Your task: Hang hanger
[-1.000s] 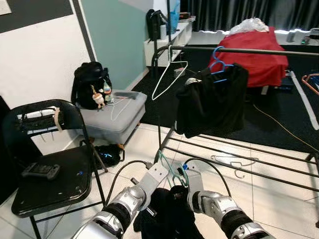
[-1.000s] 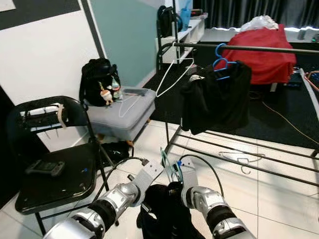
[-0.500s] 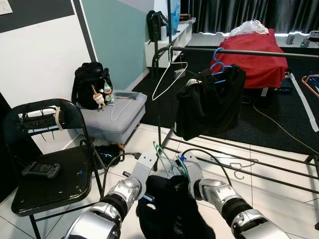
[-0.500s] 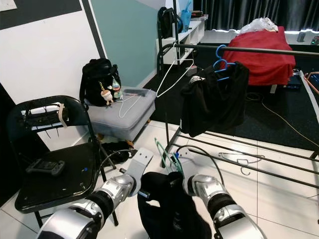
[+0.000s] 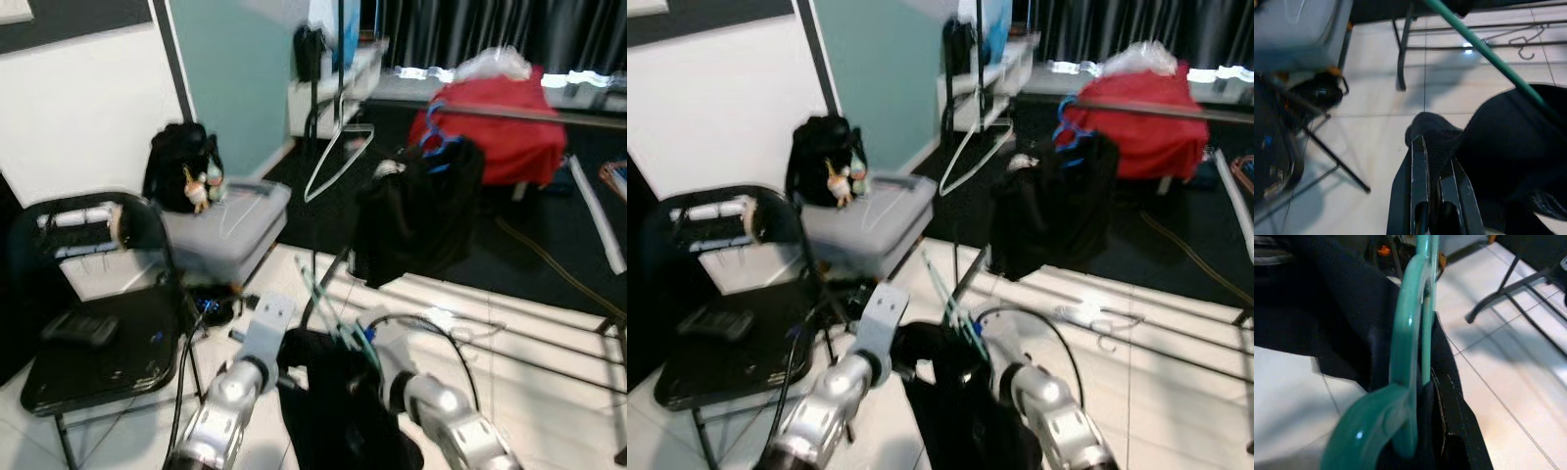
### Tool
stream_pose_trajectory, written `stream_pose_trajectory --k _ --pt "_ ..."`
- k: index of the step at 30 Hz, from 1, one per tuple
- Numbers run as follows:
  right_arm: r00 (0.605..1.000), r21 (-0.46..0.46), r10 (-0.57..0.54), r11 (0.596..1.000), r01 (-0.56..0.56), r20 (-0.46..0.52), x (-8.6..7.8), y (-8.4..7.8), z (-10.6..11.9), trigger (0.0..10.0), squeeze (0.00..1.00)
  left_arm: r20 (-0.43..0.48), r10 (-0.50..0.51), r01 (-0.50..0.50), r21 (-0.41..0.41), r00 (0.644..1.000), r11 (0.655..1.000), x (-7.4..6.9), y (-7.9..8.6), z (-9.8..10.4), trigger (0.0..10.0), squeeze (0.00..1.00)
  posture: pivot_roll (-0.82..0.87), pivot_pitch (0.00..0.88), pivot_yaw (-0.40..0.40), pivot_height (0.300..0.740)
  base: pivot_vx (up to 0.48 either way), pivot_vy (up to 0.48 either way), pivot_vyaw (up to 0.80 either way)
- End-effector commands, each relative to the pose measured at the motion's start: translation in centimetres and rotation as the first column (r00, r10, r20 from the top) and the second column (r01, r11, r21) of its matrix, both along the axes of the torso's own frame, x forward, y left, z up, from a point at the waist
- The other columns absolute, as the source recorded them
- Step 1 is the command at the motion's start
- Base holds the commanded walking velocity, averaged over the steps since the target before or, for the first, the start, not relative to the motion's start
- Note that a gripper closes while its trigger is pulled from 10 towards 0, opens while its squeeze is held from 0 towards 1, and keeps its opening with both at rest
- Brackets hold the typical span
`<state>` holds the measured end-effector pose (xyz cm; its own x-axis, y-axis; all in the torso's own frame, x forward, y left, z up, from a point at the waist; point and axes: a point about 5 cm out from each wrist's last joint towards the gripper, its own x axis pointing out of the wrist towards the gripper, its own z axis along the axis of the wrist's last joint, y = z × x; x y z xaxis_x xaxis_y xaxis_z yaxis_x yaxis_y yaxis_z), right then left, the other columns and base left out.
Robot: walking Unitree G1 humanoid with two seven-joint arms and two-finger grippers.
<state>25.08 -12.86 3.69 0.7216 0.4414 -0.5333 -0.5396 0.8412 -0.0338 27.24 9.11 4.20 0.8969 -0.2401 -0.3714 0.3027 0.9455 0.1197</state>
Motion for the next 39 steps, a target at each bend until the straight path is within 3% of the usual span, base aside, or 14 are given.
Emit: stream_pose_trajectory --k 1,3,4,6,8,15,16,20,24,28,29,30,39 --pt "1.000 -0.022 0.007 1.000 -0.007 0.025 0.2 0.2 0.5 0.0 0.00 0.052 0.025 -0.026 0.028 0.998 0.999 0.5 0.9 1.0 10.0 0.00 -0.17 0.000 0.006 0.740 0.000 0.000 0.00" --pt "0.998 -0.040 -0.032 0.999 0.034 0.048 -2.0 -0.2 0.6 0.0 0.00 0.052 0.052 -0.053 0.030 0.997 0.998 -1.6 2.5 0.7 10.0 0.00 -0.15 0.000 -0.004 0.740 0.000 0.000 0.00" --pt "0.998 -0.040 -0.032 0.999 0.034 0.048 -2.0 -0.2 0.6 0.0 0.00 0.052 0.052 -0.053 0.030 0.997 0.998 -1.6 2.5 0.7 10.0 0.00 -0.15 0.000 -0.004 0.740 0.000 0.000 0.00" --pt "0.996 -0.032 -0.073 0.997 0.075 0.052 -3.5 -0.6 1.2 0.0 0.00 0.036 0.062 -0.062 0.001 0.997 0.998 -3.8 3.3 0.9 10.0 0.00 -0.15 0.000 -0.011 0.740 0.000 0.000 0.00" --pt "0.996 -0.022 -0.078 0.997 0.079 0.047 -3.9 -0.6 1.3 0.0 0.00 0.032 0.068 -0.068 -0.019 0.997 0.998 -4.4 3.5 1.1 10.0 0.00 -0.15 0.000 -0.013 0.740 0.000 0.000 0.00" --pt "0.995 -0.010 -0.087 0.996 0.088 0.047 -4.3 -0.5 1.4 0.0 0.00 0.016 0.092 -0.091 -0.051 0.996 0.995 -5.0 3.9 1.1 10.0 0.00 -0.16 0.000 -0.003 0.740 0.000 0.000 0.00" --pt "0.993 0.016 -0.104 0.995 0.103 0.058 -4.4 -0.5 1.6 0.0 0.00 0.013 0.111 -0.109 -0.094 0.994 0.990 -5.1 4.1 1.1 10.0 0.00 -0.15 0.000 -0.002 0.740 0.000 0.000 0.00" --pt "0.993 0.016 -0.104 0.995 0.103 0.058 -4.4 -0.5 1.6 0.0 0.00 0.013 0.111 -0.109 -0.094 0.994 0.990 -5.1 4.1 1.1 10.0 0.00 -0.15 0.000 -0.002 0.740 0.000 0.000 0.00" --pt "0.989 0.050 -0.127 0.991 0.123 0.078 -4.4 -0.2 2.2 0.0 0.00 0.053 0.127 -0.119 -0.123 0.991 0.985 -5.0 4.3 1.8 10.0 0.00 -0.14 0.000 0.001 0.740 0.000 0.000 0.00" --pt "0.988 0.057 -0.132 0.990 0.127 0.081 -4.2 -0.1 2.3 0.0 0.00 0.096 0.127 -0.118 -0.095 0.987 0.988 -4.8 4.2 2.3 10.0 0.00 -0.14 0.000 -0.001 0.740 0.000 0.000 0.00" --pt "0.988 0.058 -0.130 0.990 0.126 0.080 -4.2 0.0 2.3 1.9 0.00 0.101 0.127 -0.119 -0.089 0.987 0.989 -4.8 4.2 2.4 10.0 0.00 -0.14 0.000 -0.002 0.740 0.000 0.000 0.00" --pt "0.989 0.058 -0.127 0.991 0.122 0.079 -4.2 0.2 2.4 10.0 0.00 0.101 0.115 -0.106 -0.082 0.988 0.991 -4.8 4.1 2.5 10.0 0.00 -0.14 0.000 -0.005 0.740 0.000 0.000 0.00" --pt "0.991 0.074 -0.114 0.991 0.109 0.063 -4.2 0.5 2.6 10.0 0.00 0.093 0.081 -0.073 -0.079 0.992 0.994 -4.8 3.6 2.8 10.0 0.00 -0.14 0.000 -0.005 0.740 0.000 0.000 0.00"
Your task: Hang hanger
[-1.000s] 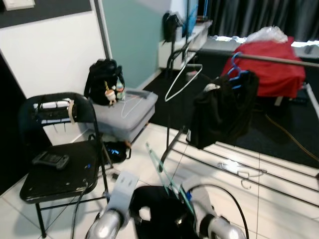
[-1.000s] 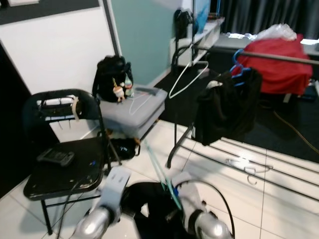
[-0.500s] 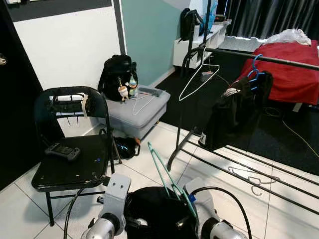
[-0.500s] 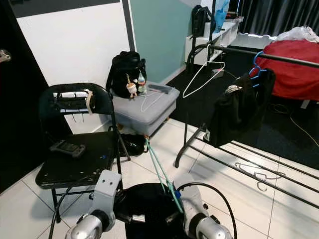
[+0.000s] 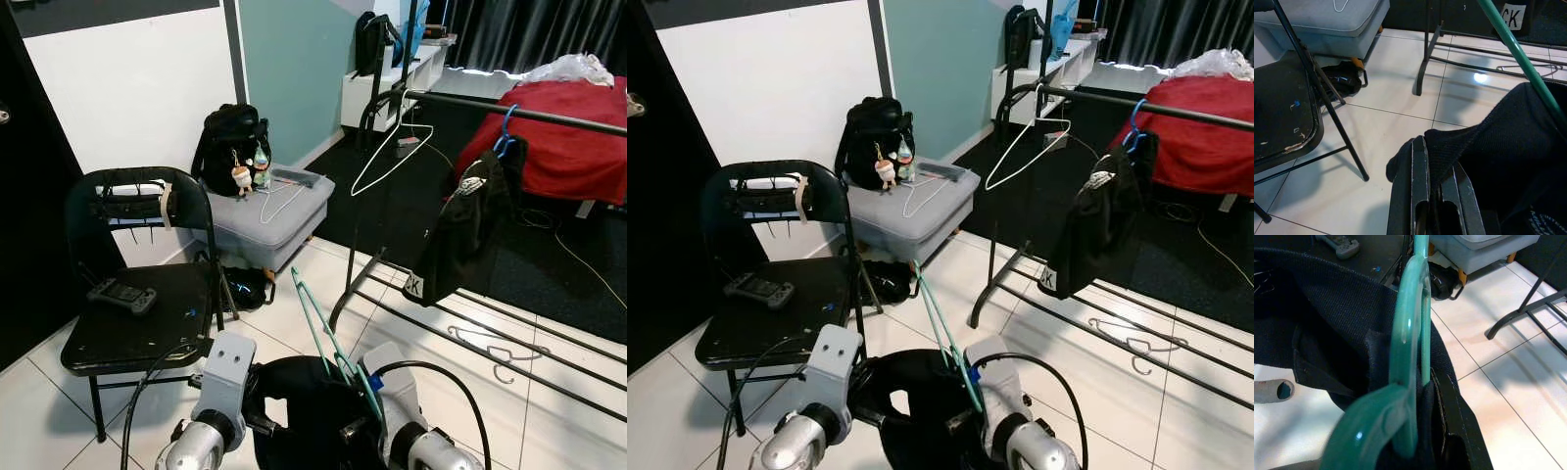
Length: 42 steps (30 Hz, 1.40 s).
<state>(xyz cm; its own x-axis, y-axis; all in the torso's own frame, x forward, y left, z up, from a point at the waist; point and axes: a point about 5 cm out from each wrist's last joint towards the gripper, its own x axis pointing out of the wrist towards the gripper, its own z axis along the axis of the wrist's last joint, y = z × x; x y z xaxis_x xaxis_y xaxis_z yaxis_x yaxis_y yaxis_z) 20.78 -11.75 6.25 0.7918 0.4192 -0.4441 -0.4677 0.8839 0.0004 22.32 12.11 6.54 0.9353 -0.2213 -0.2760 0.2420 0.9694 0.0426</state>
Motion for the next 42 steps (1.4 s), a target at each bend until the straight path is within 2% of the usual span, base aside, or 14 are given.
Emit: stream_pose_trajectory --k 1,5,6,11,15,20,29,30,32,33,35,36,38,42 --pt "1.000 -0.010 -0.030 0.999 0.030 -0.005 0.1 -0.6 0.1 10.0 0.00 0.017 0.022 -0.023 0.026 1.000 0.999 0.2 0.6 0.4 10.0 0.00 -0.14 0.000 -0.005 0.740 0.000 0.000 0.00" --pt "1.000 0.002 0.010 1.000 -0.010 -0.017 0.2 -0.1 0.1 10.0 0.00 0.030 -0.007 0.006 0.032 1.000 0.999 0.3 0.3 0.6 10.0 0.00 -0.14 0.000 -0.006 0.740 0.000 0.000 0.00" --pt "0.999 0.012 0.043 0.999 -0.043 -0.024 0.2 0.4 0.0 10.0 0.00 0.060 -0.057 0.053 0.057 0.997 0.997 0.3 -0.2 0.9 10.0 0.00 -0.14 0.000 -0.012 0.740 0.000 0.000 0.00" --pt "0.991 0.022 0.128 0.992 -0.127 -0.031 0.0 1.5 0.1 10.0 0.00 0.094 -0.154 0.147 0.082 0.984 0.986 0.1 -1.3 1.2 10.0 0.00 -0.14 0.000 -0.009 0.740 0.000 0.000 0.00" --pt "0.984 0.030 0.175 0.984 -0.175 -0.024 -0.2 2.1 0.2 10.0 0.00 0.103 -0.193 0.184 0.095 0.976 0.978 0.1 -1.6 1.3 10.0 0.00 -0.15 0.000 -0.001 0.740 0.000 0.000 0.00" --pt "0.984 0.029 0.177 0.984 -0.176 -0.020 -0.2 2.1 0.2 10.0 0.00 0.125 -0.215 0.196 0.149 0.969 0.969 0.1 -1.8 1.5 10.0 0.00 -0.15 0.000 -0.001 0.740 0.000 0.000 0.00" --pt "0.985 0.026 0.170 0.985 -0.169 -0.016 -0.1 2.0 0.3 10.0 0.00 0.129 -0.235 0.212 0.173 0.963 0.962 0.1 -2.1 1.5 10.0 0.00 -0.14 0.000 -0.003 0.740 0.000 0.000 0.00" --pt "0.986 0.024 0.165 0.986 -0.164 -0.014 0.0 2.0 0.3 10.0 0.00 0.146 -0.287 0.255 0.201 0.947 0.946 0.0 -2.6 1.6 10.0 0.00 -0.14 0.000 -0.002 0.740 0.000 0.000 0.00" --pt "0.986 0.024 0.165 0.986 -0.164 -0.014 0.0 2.0 0.3 10.0 0.00 0.146 -0.287 0.255 0.201 0.947 0.946 0.0 -2.6 1.6 10.0 0.00 -0.14 0.000 -0.002 0.740 0.000 0.000 0.00" --pt "0.988 0.021 0.157 0.987 -0.157 -0.012 0.2 1.9 0.3 10.0 0.00 0.160 -0.348 0.313 0.212 0.924 0.926 -0.2 -3.2 1.8 10.0 0.00 -0.14 0.000 0.001 0.740 0.000 0.000 0.00" --pt "0.988 0.021 0.157 0.987 -0.157 -0.012 0.2 1.9 0.3 10.0 0.00 0.160 -0.348 0.313 0.212 0.924 0.926 -0.2 -3.2 1.8 10.0 0.00 -0.14 0.000 0.001 0.740 0.000 0.000 0.00" --pt "0.988 0.019 0.152 0.988 -0.152 -0.010 0.3 1.8 0.2 10.0 0.00 0.171 -0.408 0.368 0.222 0.897 0.903 -0.4 -3.8 1.9 10.0 0.00 -0.14 0.000 0.005 0.740 0.000 0.000 0.00" --pt "0.989 0.019 0.148 0.989 -0.147 -0.011 0.5 1.6 0.2 10.0 0.00 0.175 -0.439 0.399 0.223 0.881 0.890 -0.5 -4.0 1.9 10.0 0.00 -0.14 0.000 0.005 0.740 0.000 0.000 0.00" --pt "0.989 0.020 0.145 0.989 -0.145 -0.011 0.6 1.6 0.2 10.0 0.00 0.176 -0.451 0.411 0.222 0.875 0.884 -0.5 -4.1 1.9 10.0 0.00 -0.14 0.000 0.004 0.740 0.000 0.000 0.00"
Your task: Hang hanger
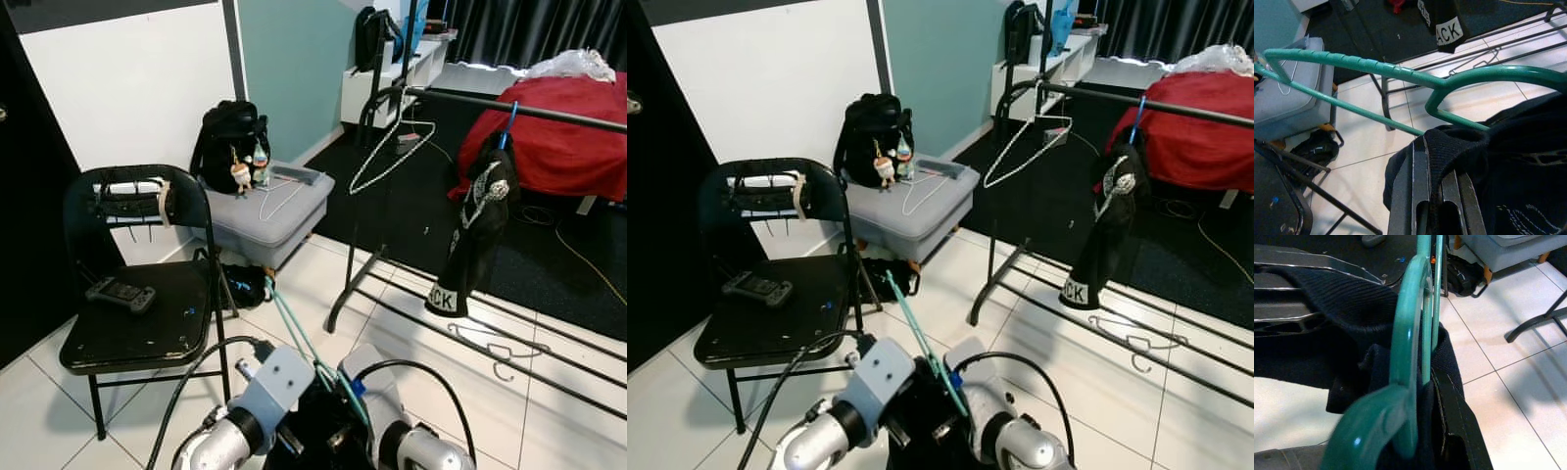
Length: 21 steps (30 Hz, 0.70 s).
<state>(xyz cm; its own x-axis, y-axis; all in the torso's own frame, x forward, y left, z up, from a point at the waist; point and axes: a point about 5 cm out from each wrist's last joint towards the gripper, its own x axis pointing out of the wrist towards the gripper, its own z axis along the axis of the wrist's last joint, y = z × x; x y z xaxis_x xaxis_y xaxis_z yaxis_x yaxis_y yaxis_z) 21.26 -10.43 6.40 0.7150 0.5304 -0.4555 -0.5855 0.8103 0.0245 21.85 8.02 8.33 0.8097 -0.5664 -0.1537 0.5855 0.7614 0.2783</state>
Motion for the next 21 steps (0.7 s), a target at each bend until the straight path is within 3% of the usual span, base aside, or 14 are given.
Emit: stream_pose_trajectory --k 1,21 --pt "1.000 0.007 0.005 1.000 -0.005 0.010 0.24 0.19 0.04 10.0 0.00 0.017 -0.026 0.026 0.014 1.000 1.000 0.03 0.02 0.10 10.0 0.00 -0.14 0.000 0.002 0.740 0.000 0.000 0.00" --pt "1.000 0.017 0.000 1.000 0.000 0.007 0.29 0.56 -0.08 10.0 0.00 0.031 -0.025 0.024 0.018 0.999 1.000 0.06 0.51 0.09 10.0 0.00 -0.13 0.000 0.006 0.740 0.000 0.000 0.00"
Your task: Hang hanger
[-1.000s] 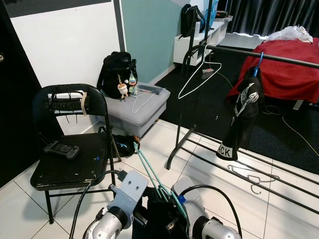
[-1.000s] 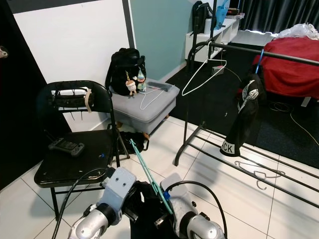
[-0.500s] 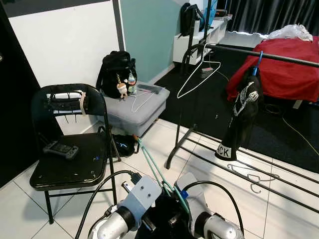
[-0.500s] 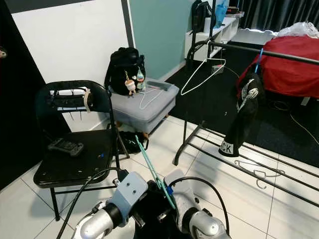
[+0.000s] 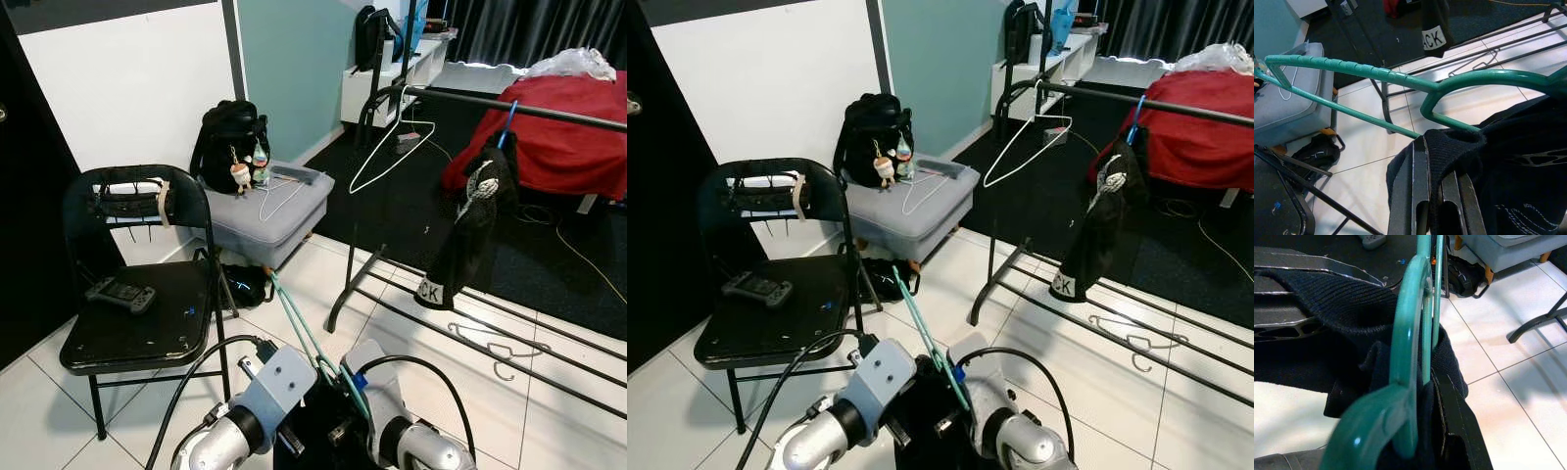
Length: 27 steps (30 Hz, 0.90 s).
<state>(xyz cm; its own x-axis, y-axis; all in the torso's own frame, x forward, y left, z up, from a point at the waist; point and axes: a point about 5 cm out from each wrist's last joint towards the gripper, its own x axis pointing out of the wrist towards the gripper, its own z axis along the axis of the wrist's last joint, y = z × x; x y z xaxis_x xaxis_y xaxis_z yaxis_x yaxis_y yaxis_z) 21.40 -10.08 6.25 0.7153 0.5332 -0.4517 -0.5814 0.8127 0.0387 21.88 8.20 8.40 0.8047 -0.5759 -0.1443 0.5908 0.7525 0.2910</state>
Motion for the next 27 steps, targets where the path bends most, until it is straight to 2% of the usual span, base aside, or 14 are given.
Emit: stream_pose_trajectory --k 1,27 --pt "1.000 0.005 0.004 1.000 -0.004 0.012 0.15 0.20 0.09 10.0 0.00 0.018 -0.010 0.010 0.012 1.000 1.000 0.04 0.34 0.06 10.0 0.00 -0.12 0.000 0.003 0.740 0.000 0.000 0.00" --pt "1.000 0.022 -0.010 1.000 0.010 0.016 0.49 0.22 0.33 10.0 0.00 0.028 -0.002 0.001 0.010 1.000 1.000 0.40 0.53 0.29 10.0 0.00 -0.12 0.000 0.013 0.740 0.000 0.000 0.00"
